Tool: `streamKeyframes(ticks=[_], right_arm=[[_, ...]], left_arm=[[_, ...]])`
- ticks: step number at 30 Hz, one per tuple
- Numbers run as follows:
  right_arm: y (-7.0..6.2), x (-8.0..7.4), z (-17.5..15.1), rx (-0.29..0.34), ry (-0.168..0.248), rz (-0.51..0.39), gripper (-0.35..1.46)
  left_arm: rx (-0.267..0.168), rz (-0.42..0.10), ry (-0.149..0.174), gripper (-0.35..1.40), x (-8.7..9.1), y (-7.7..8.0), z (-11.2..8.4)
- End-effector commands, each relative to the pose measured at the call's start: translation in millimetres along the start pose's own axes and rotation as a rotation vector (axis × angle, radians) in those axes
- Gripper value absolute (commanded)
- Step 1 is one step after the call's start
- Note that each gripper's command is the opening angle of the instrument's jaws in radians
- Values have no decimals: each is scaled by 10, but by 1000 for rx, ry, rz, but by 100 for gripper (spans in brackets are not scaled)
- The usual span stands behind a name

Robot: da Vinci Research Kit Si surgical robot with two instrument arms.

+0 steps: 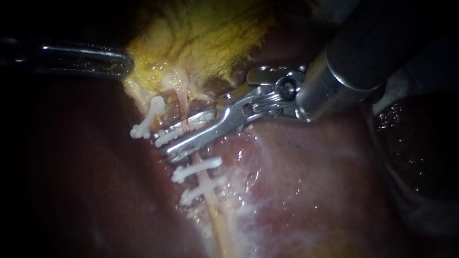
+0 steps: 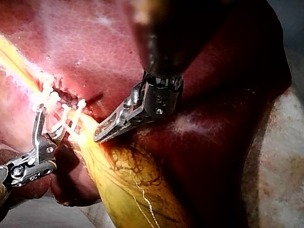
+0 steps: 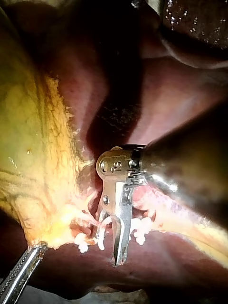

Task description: Clipping third clip right tube

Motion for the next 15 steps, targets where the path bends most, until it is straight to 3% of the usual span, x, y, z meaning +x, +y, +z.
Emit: streamKeyframes(ticks=[1,15], right_arm=[[1,0,1,0,0,0,28],[5,2,-2,-4,2,0,-26]], left_arm=[[0,0,0,-35,0,0,0],[0,0,0,-35,0,-1,0]])
